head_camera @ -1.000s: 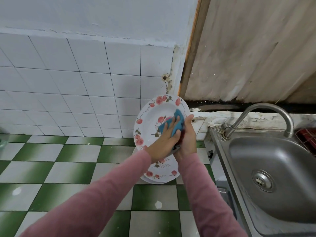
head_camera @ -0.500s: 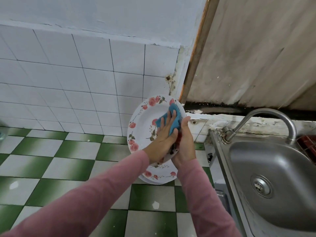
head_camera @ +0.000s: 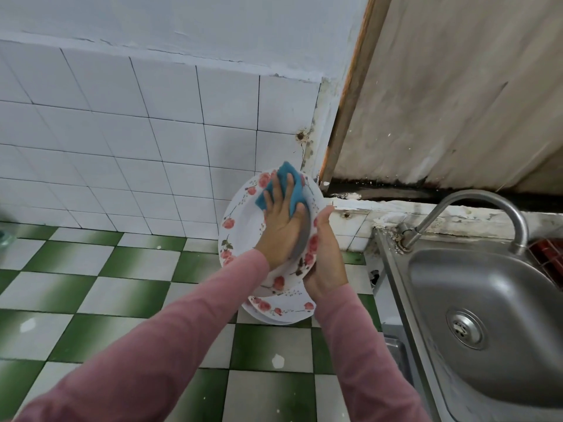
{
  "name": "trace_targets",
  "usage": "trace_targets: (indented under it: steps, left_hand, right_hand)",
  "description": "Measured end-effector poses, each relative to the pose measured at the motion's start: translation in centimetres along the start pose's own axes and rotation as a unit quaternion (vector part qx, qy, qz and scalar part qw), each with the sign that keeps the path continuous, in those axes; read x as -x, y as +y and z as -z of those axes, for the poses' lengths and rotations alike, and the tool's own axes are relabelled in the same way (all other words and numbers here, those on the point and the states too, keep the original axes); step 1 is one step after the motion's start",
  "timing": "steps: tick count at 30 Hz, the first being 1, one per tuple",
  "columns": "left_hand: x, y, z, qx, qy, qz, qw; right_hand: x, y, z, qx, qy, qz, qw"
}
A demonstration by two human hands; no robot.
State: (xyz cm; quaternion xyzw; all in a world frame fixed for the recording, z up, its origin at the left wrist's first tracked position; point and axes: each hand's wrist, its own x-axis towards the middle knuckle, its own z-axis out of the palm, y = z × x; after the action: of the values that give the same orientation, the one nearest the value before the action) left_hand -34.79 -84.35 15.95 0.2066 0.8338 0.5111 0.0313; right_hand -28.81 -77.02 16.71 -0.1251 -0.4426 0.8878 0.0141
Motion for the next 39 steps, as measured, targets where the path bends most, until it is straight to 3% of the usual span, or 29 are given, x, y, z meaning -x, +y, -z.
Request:
trace_targets:
  steps: [6, 9, 12, 14, 18, 21, 26, 30, 33, 37, 39]
  left_hand:
    - [3.6, -1.9, -1.8, -0.068, -0.086, -0.084, 0.990]
    - [2.0, -3.3, -0.7, -0.158, -0.055, -0.088, 0.982]
    - [1.1, -4.8, 0.7, -0.303, -0.007, -0.049, 0.952]
    - [1.6, -6.3, 1.2, -0.344, -0.007, -0.021, 0.939]
    - [4.6, -7.6, 0.4, -0.308, -0.123, 0.029, 0.943]
    - [7.6, -6.0, -1.4, -0.151, -0.218, 0.069, 0.962]
    - [7.0, -2.4, -2.1, -0.021, -0.188, -0.005, 0.982]
    - [3.6, -3.1, -1.3, -0.148, -0.116, -0.053, 0.981]
    - [1.9, -6.0, 0.8, -0.292, -0.056, -0.032, 0.954]
    - [3.0, -8.5, 2.1, -0.347, -0.080, -0.003, 0.935]
    - [4.4, -8.5, 1.4, -0.315, -0.129, 0.015, 0.940]
  right_hand:
    - [0.4, 0.2, 1.1, -0.048, 0.016, -0.001, 0.999]
    - [1.1, 0.8, 1.4, -0.045, 0.009, -0.033, 0.998]
    - [1.9, 0.6, 1.6, -0.060, 0.010, -0.032, 0.998]
    - [2.1, 0.1, 1.8, -0.084, 0.007, -0.018, 0.996]
    - [1.8, -0.4, 2.5, -0.055, 0.061, 0.003, 0.997]
    - [1.1, 0.5, 2.6, -0.021, 0.117, 0.018, 0.993]
    - [1.2, 0.9, 1.8, -0.038, 0.109, 0.012, 0.993]
    - [2.0, 0.8, 0.9, -0.028, 0.073, -0.018, 0.997]
    - [2.5, 0.8, 1.0, -0.047, 0.064, -0.051, 0.996]
    - [3.0, 0.2, 1.4, -0.084, 0.040, -0.037, 0.995]
    - [2.5, 0.2, 1.7, -0.074, 0.066, -0.028, 0.995]
